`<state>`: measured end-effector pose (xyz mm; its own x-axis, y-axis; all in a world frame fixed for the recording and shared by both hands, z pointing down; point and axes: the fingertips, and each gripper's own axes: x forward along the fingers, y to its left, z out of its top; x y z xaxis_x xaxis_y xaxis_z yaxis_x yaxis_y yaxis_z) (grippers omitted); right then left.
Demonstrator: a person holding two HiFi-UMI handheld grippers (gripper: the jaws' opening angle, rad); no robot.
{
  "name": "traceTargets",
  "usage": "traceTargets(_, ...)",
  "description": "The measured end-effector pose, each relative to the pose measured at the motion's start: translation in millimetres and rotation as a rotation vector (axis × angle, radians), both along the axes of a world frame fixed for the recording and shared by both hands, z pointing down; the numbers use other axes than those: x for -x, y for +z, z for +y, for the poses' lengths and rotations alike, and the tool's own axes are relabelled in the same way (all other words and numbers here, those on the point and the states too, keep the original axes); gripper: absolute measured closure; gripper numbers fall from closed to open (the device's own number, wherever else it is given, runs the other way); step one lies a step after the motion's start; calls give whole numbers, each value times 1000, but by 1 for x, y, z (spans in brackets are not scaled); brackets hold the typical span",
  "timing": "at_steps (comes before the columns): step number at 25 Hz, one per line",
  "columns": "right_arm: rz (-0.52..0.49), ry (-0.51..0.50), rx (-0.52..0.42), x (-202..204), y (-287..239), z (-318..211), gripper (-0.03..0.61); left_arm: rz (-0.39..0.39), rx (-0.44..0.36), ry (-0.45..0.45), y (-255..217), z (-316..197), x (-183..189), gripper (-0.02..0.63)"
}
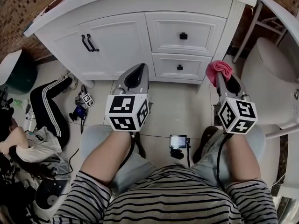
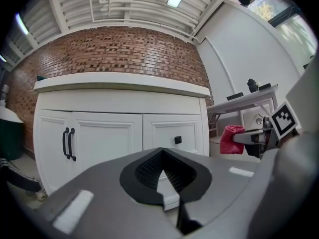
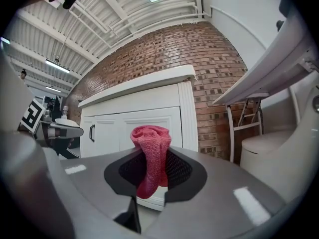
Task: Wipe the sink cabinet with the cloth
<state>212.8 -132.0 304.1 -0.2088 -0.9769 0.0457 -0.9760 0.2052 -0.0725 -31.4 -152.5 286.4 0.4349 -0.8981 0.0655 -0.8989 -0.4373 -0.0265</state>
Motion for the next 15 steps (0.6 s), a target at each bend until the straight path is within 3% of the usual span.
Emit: traceTargets(15,36,2,-26,9,-1,-5,489,-26,-30,-11,-1,-5,4,614)
